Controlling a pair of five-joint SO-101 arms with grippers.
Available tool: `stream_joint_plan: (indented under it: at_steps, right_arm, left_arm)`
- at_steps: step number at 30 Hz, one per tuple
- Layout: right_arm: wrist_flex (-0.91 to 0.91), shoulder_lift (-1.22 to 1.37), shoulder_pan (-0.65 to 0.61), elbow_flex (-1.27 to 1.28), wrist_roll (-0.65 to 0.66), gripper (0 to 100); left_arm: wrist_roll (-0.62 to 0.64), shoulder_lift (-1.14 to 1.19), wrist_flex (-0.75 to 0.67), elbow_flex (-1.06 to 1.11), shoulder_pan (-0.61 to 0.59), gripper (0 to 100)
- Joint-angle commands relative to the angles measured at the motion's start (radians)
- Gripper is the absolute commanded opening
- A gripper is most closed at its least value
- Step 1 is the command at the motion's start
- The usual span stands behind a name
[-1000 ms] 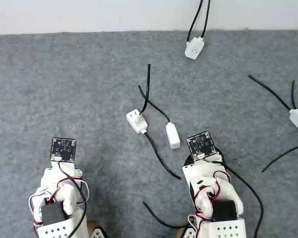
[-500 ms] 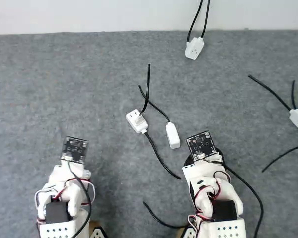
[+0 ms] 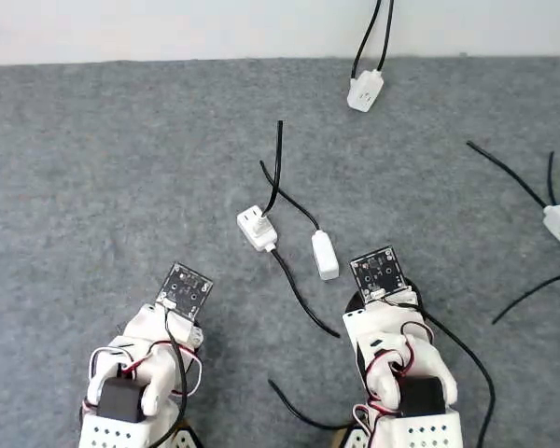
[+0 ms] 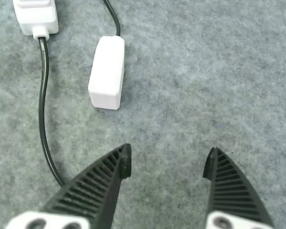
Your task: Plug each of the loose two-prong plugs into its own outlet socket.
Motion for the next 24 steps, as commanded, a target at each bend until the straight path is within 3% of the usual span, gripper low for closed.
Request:
stream_joint_plan:
  at_steps: [1,24]
  right_arm:
    - [0.019,-0.001,0.01,0.02,0.011,25.2]
    - [0.022,0.008,0.01,0.02,0.012,25.2]
  left_arm:
    - [-0.003,-0.012,-0.025,-0.005,0.003,1]
    - [-0.009,-0.012,-0.044,-0.005,0.003,2]
